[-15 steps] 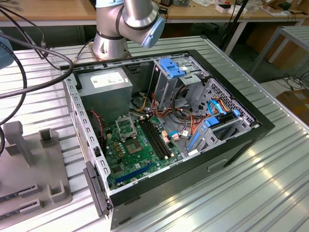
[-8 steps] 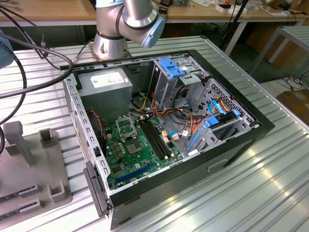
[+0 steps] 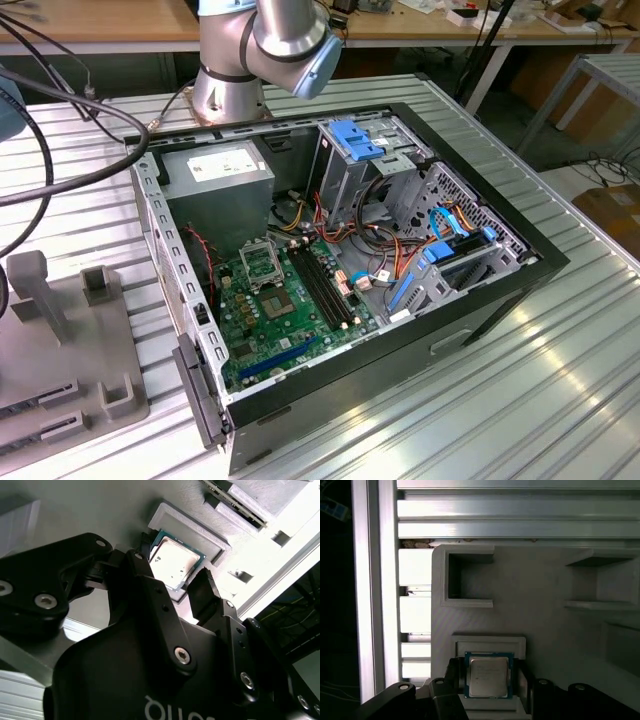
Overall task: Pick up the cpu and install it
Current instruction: 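Pick up the cpu and move it towards the insertion slot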
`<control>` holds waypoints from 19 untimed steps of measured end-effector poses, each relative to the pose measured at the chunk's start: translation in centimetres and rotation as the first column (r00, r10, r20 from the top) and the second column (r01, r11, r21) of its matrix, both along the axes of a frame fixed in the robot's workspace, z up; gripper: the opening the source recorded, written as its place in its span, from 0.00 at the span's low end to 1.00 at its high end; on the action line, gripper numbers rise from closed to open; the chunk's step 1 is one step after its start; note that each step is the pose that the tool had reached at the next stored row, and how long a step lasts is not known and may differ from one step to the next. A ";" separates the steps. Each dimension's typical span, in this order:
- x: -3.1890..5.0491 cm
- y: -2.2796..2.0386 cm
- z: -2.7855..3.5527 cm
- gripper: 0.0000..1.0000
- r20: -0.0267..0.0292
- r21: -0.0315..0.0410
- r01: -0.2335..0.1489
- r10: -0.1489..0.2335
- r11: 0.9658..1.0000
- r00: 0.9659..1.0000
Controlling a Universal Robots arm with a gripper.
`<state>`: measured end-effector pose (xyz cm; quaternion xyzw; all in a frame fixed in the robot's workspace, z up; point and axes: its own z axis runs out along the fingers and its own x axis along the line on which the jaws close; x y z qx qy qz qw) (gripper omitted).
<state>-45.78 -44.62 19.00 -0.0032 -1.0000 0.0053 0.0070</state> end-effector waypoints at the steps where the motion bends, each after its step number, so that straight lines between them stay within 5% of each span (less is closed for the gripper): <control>1: -0.01 0.01 0.00 0.57 0.000 0.000 0.000 0.000 1.000 1.000; 19: 0.01 0.01 0.08 0.57 0.000 0.000 0.000 0.000 1.000 1.000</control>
